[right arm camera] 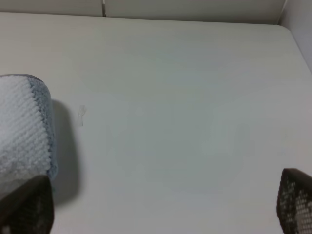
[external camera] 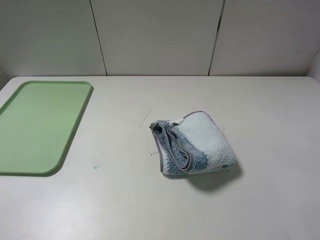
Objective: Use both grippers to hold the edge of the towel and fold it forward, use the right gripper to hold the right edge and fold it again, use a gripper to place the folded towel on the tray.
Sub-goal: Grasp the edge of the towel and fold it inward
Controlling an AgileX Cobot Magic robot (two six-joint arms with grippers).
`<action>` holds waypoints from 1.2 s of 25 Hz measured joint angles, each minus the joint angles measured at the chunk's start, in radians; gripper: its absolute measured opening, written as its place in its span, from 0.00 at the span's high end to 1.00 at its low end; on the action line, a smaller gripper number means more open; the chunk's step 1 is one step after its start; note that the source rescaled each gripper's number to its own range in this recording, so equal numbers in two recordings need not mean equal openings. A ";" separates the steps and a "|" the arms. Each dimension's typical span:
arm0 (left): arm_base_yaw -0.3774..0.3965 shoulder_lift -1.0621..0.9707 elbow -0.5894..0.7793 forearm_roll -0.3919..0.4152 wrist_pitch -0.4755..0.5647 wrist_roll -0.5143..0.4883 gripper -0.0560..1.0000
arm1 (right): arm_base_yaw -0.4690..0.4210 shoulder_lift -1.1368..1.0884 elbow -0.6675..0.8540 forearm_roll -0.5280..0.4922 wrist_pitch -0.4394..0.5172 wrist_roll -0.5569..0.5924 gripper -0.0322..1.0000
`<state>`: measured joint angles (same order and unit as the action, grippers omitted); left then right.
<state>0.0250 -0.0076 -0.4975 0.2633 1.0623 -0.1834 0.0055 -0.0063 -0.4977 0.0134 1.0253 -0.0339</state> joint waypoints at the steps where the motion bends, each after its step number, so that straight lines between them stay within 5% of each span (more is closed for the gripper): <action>1: 0.000 0.000 0.000 0.027 -0.001 -0.002 0.00 | 0.000 0.000 0.000 0.000 0.000 0.000 0.00; 12: 0.000 0.000 0.000 0.026 -0.017 0.002 0.00 | 0.000 0.000 0.000 0.000 0.000 0.000 0.00; 18: 0.000 0.132 -0.041 -0.105 -0.022 0.084 0.00 | 0.000 0.000 0.000 0.000 0.000 0.000 0.00; 30: 0.000 0.846 -0.298 -0.417 -0.197 0.342 0.00 | 0.000 0.000 0.000 0.000 0.000 0.000 0.00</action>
<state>0.0250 0.8382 -0.7956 -0.1537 0.8654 0.1581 0.0055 -0.0067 -0.4977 0.0134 1.0253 -0.0339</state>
